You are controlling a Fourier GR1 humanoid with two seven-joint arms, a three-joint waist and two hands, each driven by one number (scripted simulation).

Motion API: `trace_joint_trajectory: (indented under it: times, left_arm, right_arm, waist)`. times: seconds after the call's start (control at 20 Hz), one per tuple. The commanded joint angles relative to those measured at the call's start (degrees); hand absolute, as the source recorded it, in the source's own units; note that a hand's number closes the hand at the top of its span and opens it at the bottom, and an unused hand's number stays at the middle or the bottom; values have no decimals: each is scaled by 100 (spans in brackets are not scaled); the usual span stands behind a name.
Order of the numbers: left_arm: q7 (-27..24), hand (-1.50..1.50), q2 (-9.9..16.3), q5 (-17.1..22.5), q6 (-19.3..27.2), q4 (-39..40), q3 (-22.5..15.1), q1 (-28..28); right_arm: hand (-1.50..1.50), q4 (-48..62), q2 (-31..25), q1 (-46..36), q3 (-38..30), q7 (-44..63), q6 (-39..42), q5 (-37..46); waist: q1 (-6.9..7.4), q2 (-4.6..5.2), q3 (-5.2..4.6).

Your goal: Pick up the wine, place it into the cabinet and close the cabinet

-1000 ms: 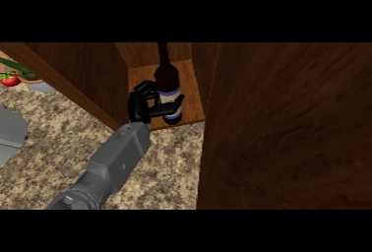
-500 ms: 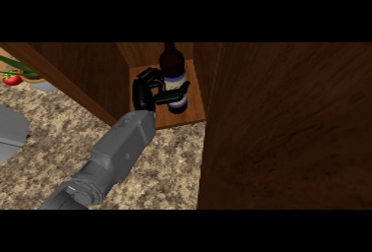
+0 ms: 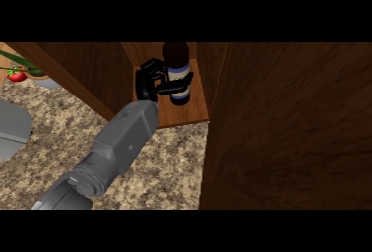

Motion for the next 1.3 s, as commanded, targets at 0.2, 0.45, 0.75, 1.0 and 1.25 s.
trace_joint_trajectory:
  times: [0.2, 0.45, 0.75, 1.0, 1.25]
  left_arm:
    - [196, 150, 1, 119, 76, 152, 163, -244]
    - [140, 150, 129, -305, 407, 491, -212, -367]
    - [217, 150, 418, -756, 1034, 560, -644, -431]
    - [447, 150, 513, -949, 1618, 562, -825, -295]
    - [491, 150, 621, -1027, 1662, 562, -888, -113]
  right_arm:
    - [-150, -161, -9, 240, -94, -83, 107, -160]
    - [-150, -137, -37, 139, -89, -74, 167, -220]
    - [-150, -70, -63, 94, -188, -53, 154, -224]
    - [-150, -114, -31, 6, -211, -156, 159, -221]
    - [-150, -81, -88, -59, -146, -72, 214, -236]
  waist:
    - [49, 6, 5]
    - [39, 48, 9]
    - [15, 65, 8]
    - [-60, 109, 8]
    - [-97, 154, -7]
